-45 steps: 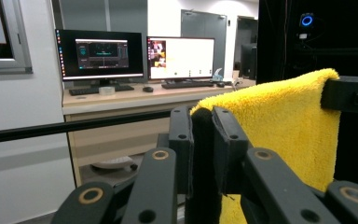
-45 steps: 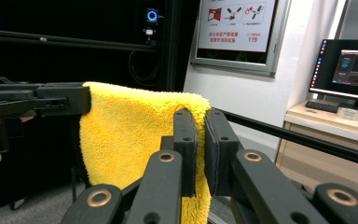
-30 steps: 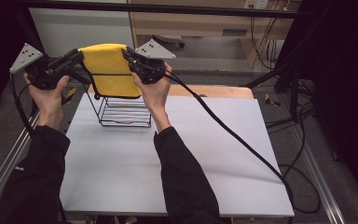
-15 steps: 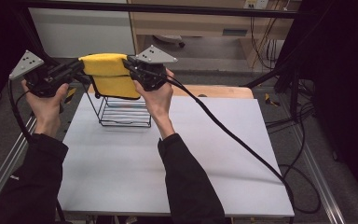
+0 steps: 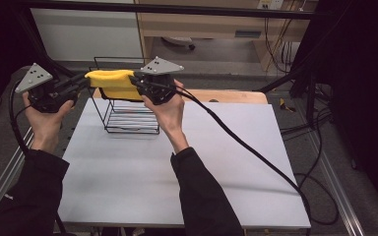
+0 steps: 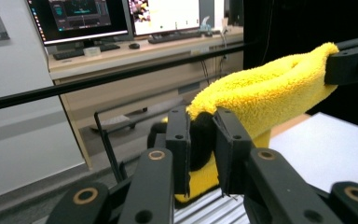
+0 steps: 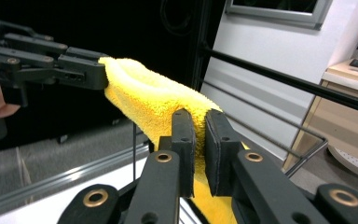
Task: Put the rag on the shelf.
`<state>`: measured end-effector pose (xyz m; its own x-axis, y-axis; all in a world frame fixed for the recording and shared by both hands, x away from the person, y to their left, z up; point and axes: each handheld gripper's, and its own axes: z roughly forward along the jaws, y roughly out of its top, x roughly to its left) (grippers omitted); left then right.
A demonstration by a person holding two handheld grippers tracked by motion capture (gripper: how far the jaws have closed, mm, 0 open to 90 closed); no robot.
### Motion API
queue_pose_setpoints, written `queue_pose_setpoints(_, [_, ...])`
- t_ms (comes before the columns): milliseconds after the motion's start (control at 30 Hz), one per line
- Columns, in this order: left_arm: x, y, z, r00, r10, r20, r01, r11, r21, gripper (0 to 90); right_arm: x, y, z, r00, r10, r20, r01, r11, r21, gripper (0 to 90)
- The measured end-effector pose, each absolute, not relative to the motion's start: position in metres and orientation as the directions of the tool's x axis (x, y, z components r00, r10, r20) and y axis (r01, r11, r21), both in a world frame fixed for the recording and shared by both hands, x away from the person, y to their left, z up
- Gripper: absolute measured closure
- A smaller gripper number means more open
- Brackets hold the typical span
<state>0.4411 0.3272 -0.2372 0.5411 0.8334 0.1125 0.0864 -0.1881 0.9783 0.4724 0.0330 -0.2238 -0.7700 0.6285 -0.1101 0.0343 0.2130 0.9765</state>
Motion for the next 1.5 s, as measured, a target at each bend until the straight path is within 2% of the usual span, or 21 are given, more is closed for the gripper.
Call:
queue_pose_setpoints(467, [0.437,0.332,-0.259,0.564,0.822,0.080,0.195,-0.227,0.954,72.0,0.469,0.032,-0.245,-0.801,0.585,-0.127,0.062,0.292,0.954,81.5])
queue_pose_setpoints(667, [0.429,0.344,-0.251,0.578,0.816,0.031,0.210,-0.185,0.960,66.6,0.469,0.029,-0.251,-0.803,0.582,-0.129,0.061,0.294,0.954,81.5])
queue_pose_setpoints(800, [0.427,0.346,-0.241,0.568,0.823,0.009,0.205,-0.152,0.967,71.1,0.468,0.030,-0.254,-0.803,0.579,-0.140,0.059,0.311,0.949,81.4])
queue_pose_setpoints(1067, [0.444,0.324,-0.249,0.573,0.820,-0.008,0.260,-0.173,0.950,88.3,0.467,0.029,-0.261,-0.803,0.574,-0.157,0.054,0.334,0.941,78.9])
queue_pose_setpoints(1300, [0.459,0.316,-0.270,0.545,0.838,0.003,0.306,-0.202,0.931,89.7,0.463,0.027,-0.262,-0.824,0.556,-0.112,0.072,0.298,0.952,70.1])
queue_pose_setpoints(1400, [0.465,0.314,-0.279,0.538,0.843,0.003,0.322,-0.209,0.923,89.8,0.465,0.029,-0.263,-0.832,0.550,-0.072,0.093,0.266,0.959,74.3])
queue_pose_setpoints(1500, [0.469,0.312,-0.287,0.536,0.844,0.001,0.329,-0.210,0.921,89.7,0.472,0.031,-0.270,-0.822,0.568,-0.045,0.142,0.281,0.949,85.8])
